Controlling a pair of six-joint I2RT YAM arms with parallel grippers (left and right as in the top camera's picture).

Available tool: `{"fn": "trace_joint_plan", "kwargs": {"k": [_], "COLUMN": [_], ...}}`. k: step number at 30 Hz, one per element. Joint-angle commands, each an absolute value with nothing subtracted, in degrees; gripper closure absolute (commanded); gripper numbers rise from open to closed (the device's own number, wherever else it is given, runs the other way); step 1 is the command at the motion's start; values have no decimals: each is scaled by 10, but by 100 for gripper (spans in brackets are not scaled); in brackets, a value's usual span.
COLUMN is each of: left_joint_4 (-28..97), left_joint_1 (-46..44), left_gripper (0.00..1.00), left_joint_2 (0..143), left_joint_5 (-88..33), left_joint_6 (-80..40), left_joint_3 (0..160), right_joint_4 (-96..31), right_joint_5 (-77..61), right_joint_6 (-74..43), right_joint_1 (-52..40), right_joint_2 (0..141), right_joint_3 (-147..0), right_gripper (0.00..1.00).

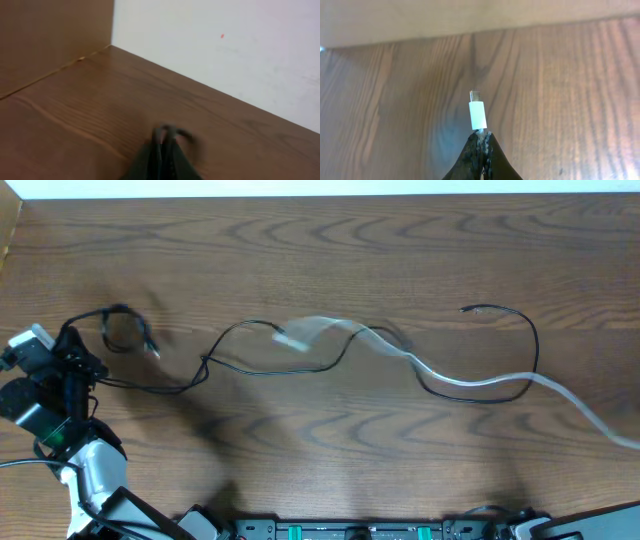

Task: Untangle cables

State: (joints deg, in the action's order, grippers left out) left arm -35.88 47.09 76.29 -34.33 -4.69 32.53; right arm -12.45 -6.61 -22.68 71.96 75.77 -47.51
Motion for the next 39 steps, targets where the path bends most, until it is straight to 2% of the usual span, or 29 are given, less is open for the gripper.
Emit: {"fn": "trace_joint_plan", "kwargs": {"k": [1, 7, 14, 15, 18, 20, 21, 26, 31, 39], "left_joint_4": [-360, -360, -360, -360, -360, -360, -360, -360, -360, -360], "left_joint_1": [475, 474, 472, 472, 472, 470, 470, 463, 439, 367], "left_gripper": [93, 93, 93, 92, 92, 93, 92, 92, 92, 93], "left_joint_2": [762, 762, 762, 762, 762, 762, 762, 762, 762, 762], "left_joint_5": [-284, -372, -413, -427, -446, -446, -446, -453, -461, -461], "left_joint_6": [-50, -50, -50, -50, -50, -50, -50, -52, -53, -52], "left_joint_3": [333, 333, 333, 333, 333, 333, 333, 333, 333, 333], "right_joint_4": [-105, -105, -107, -112, -117, -118, -121, -144, -146, -200], "right_joint_5": [-47, -58, -83, -91, -110, -118, -125, -221, -386, -422], "right_joint_6": [-231, -232, -231, -231, -231, -231, -231, -219, -116, 45], "right_joint_1": [736, 734, 734, 734, 734, 734, 734, 733, 694, 511], "right_joint_2": [750, 753, 761, 761, 767, 773, 776, 784, 785, 786], "right_joint_3": [-478, -478, -478, -478, -478, -478, -478, -478, -478, -478], "right_gripper": [99, 99, 98, 87, 29, 6, 1, 1, 1, 1]}}
